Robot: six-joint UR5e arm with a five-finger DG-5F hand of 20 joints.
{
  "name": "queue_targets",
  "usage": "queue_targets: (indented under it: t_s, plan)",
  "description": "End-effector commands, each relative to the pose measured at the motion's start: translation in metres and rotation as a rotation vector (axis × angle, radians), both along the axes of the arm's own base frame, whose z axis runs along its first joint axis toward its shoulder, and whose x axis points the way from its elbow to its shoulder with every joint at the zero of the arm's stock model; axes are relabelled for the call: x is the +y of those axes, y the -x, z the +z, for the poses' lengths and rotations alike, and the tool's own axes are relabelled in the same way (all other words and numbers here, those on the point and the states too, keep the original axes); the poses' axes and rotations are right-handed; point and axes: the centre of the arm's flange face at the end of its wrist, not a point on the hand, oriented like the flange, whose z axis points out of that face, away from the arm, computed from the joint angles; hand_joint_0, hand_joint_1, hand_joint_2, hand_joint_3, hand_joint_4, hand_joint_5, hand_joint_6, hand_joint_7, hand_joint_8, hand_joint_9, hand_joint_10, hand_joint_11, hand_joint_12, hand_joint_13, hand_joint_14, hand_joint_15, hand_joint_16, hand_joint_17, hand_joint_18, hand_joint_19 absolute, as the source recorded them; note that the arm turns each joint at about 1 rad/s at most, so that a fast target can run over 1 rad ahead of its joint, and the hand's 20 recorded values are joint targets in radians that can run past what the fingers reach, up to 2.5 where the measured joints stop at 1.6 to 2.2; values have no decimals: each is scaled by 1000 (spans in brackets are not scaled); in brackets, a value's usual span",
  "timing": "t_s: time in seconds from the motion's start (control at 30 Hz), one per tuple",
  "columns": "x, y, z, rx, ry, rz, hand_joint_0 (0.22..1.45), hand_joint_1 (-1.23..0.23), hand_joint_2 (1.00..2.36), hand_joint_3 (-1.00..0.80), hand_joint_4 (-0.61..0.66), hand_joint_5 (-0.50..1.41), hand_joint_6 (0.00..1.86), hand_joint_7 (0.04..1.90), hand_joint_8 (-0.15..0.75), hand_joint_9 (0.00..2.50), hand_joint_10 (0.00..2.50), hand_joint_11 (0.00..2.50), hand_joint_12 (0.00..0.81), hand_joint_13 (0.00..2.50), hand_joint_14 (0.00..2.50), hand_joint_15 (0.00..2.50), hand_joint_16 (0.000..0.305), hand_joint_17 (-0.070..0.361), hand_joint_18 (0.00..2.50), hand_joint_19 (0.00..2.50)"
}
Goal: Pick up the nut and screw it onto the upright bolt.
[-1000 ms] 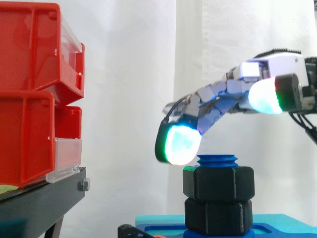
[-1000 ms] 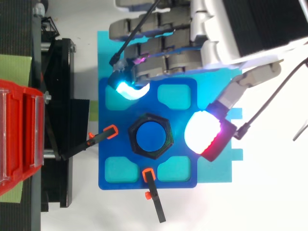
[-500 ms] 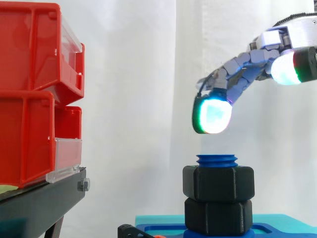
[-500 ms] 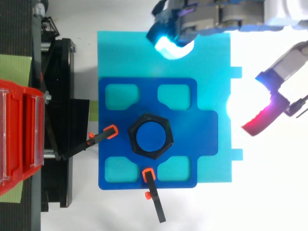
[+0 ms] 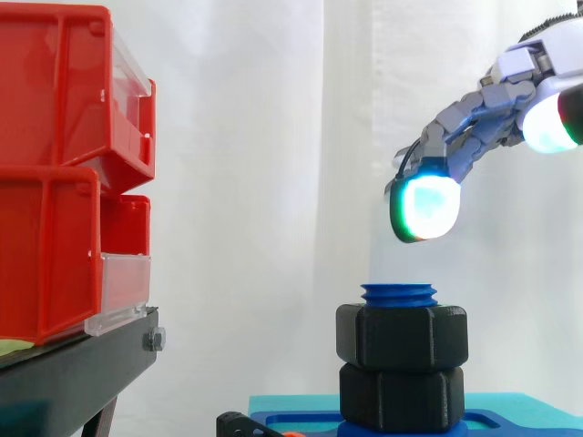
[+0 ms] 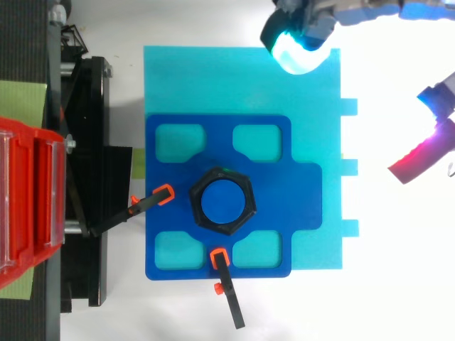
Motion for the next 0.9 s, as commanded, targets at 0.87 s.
queue_targets:
  t_s: [0.87]
  plan:
    - [22, 85, -42, -196, -630, -285, 476, -284, 1000, -500, 124, -262, 502, 687, 217, 63, 0, 0, 363, 0, 0, 0, 49, 111, 0, 0]
